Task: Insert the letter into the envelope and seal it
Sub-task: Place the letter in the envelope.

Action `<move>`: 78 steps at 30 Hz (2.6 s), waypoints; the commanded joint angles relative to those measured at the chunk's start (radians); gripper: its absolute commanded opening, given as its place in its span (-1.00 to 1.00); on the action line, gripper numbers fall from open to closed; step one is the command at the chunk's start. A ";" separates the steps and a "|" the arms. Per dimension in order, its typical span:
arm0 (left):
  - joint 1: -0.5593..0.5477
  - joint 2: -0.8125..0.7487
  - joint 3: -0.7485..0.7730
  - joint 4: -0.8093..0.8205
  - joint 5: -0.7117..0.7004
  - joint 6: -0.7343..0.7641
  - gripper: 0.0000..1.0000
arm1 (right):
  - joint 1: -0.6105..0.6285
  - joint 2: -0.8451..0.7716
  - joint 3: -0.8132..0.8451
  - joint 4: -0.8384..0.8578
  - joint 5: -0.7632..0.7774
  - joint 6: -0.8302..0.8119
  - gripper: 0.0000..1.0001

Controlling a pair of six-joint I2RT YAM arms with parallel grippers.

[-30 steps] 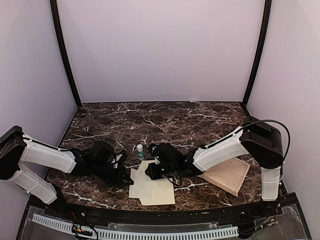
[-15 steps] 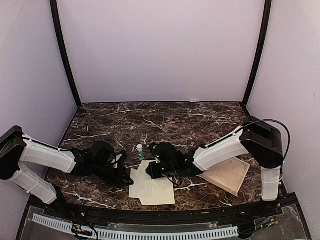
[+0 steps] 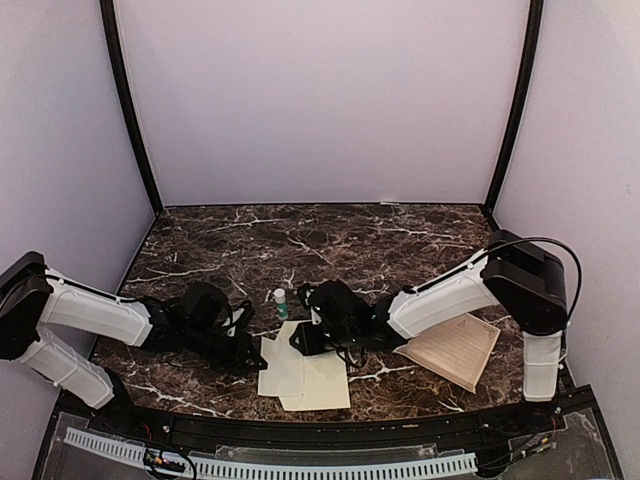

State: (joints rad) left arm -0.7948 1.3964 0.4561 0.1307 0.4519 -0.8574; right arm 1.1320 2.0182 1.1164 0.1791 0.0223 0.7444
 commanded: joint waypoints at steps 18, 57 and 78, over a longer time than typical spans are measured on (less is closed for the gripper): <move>0.002 -0.009 0.022 -0.025 0.010 0.011 -1.00 | -0.044 -0.482 -0.410 -0.075 -0.045 0.133 -0.22; 0.002 0.061 0.046 0.056 0.043 -0.016 -1.00 | -0.018 -0.303 -0.425 0.075 -0.168 0.191 -0.34; -0.011 0.063 0.011 0.125 0.034 -0.061 -1.00 | -0.016 -0.327 -0.495 0.203 -0.205 0.306 -0.49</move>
State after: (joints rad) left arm -0.8017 1.4681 0.4873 0.2398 0.4828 -0.9165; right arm 1.1072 1.7111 0.6628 0.3222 -0.1665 0.9985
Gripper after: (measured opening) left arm 0.005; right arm 0.261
